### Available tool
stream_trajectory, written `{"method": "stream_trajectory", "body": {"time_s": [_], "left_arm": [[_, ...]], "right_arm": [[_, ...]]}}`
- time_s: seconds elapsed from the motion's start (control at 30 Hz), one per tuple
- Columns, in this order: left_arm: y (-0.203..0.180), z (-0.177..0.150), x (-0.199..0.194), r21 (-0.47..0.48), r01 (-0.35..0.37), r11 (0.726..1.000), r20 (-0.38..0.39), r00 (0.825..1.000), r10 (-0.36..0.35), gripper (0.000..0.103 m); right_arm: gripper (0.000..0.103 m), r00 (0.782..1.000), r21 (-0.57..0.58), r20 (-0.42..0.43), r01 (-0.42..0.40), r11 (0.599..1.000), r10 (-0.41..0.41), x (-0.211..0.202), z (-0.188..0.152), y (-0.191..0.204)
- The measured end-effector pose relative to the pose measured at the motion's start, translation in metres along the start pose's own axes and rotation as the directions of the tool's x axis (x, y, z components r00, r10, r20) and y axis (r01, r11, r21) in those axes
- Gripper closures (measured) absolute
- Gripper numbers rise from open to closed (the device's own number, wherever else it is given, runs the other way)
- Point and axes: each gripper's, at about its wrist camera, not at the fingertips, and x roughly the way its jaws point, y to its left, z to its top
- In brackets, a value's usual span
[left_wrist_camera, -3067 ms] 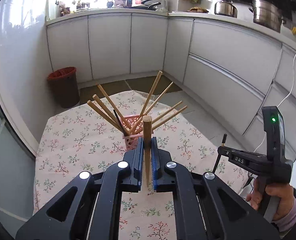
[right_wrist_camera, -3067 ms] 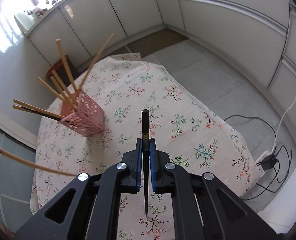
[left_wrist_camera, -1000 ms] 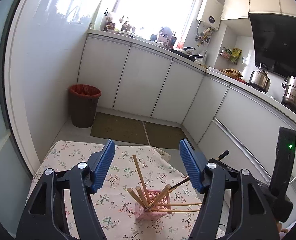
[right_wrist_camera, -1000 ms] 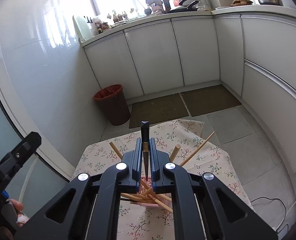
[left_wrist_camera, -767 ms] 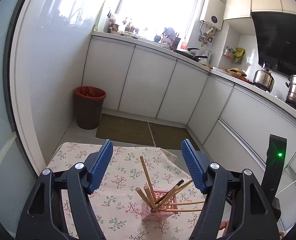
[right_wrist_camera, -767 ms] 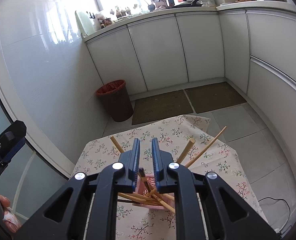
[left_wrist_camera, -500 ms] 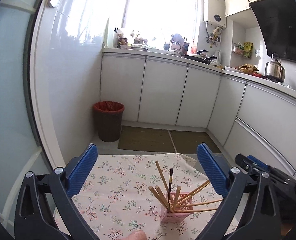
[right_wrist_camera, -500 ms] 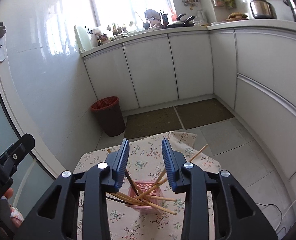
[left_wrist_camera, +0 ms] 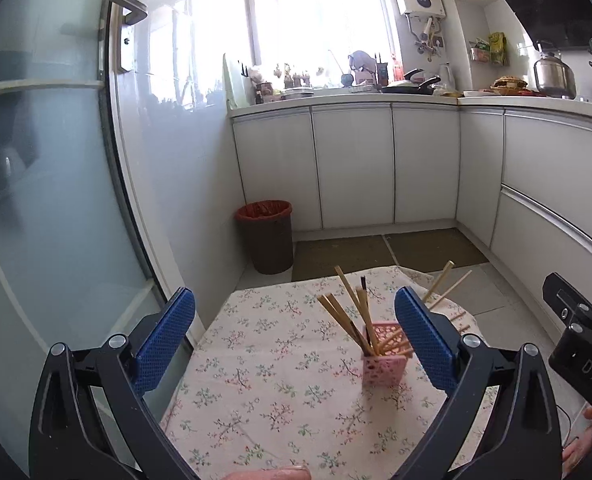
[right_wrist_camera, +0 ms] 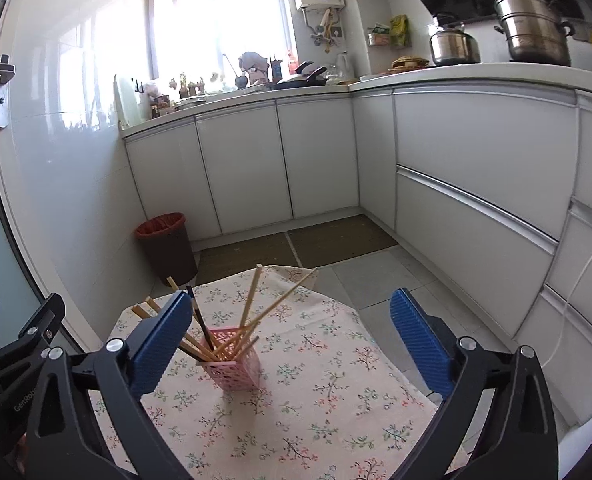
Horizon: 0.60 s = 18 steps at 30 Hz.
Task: Organize utensils
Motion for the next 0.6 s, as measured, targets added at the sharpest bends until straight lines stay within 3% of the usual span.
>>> {"method": "stream_trajectory", "body": {"time_s": [0.13,0.27,0.6], "left_arm": [[-0.005,-0.016,-0.017,-0.002,0.022,1.000,-0.016,1.000,-0.022,0.007],[-0.014,-0.022,-0.036,0.009,0.002,1.000,0.006,1.000,-0.002,0.007],[-0.030,-0.025,-0.054,0.002,0.045,0.999,0.015,0.999,-0.045,0.007]], "right_arm": [[0.007,0.997,-0.007,-0.028,0.068,0.998,-0.069,-0.010,-0.027,-0.019],[0.007,0.996,0.005,-0.072,0.058,0.998,-0.058,-0.017,-0.036,-0.033],[0.007,0.997,0.011,-0.002,0.071,0.997,-0.071,-0.044,-0.027,-0.044]]}}
